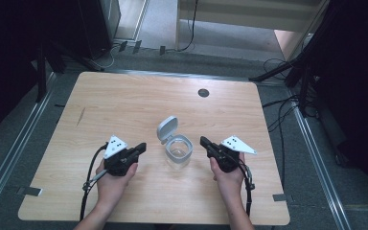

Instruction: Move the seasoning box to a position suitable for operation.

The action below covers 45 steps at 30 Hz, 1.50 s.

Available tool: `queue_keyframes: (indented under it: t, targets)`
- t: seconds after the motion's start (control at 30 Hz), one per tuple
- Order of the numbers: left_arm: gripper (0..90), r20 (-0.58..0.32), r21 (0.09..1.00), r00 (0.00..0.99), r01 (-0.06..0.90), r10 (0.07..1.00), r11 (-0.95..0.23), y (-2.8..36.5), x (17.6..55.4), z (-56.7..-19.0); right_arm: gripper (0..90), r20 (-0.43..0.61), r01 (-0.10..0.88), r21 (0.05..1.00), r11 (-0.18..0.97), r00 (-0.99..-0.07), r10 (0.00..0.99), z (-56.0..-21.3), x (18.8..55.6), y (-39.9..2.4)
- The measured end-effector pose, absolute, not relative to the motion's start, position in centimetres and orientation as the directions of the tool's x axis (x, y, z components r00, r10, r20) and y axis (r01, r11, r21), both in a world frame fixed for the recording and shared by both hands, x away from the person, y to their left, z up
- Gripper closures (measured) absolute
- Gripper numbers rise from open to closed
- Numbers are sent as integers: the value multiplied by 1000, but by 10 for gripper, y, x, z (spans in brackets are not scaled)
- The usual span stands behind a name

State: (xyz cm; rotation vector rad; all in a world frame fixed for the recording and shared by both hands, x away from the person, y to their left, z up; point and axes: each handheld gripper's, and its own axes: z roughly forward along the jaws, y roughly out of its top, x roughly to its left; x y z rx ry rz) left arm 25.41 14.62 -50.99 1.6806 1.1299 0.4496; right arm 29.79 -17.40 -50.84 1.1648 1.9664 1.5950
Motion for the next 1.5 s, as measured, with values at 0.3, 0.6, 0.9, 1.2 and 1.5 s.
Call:
queue_keyframes:
  t: [0.3,0.6,0.9,1.2,1.5]
  targets:
    - [900,-178,866,595,473,783,-162,105,252,-515,900,215,375,925,52,-632,745,-509,293,-160]
    - [900,-175,866,598,471,782,-167,103,250,-513,900,215,386,920,70,-645,733,-512,290,-158]
    - [900,-178,869,574,473,799,-146,114,253,-512,900,188,373,921,112,-678,711,-515,277,-152]
    - [900,-193,869,543,481,817,-115,125,256,-513,900,175,354,925,135,-714,678,-513,265,-139]
    - [717,-205,880,504,470,839,-67,149,264,-519,900,168,359,923,137,-698,696,-514,267,-141]
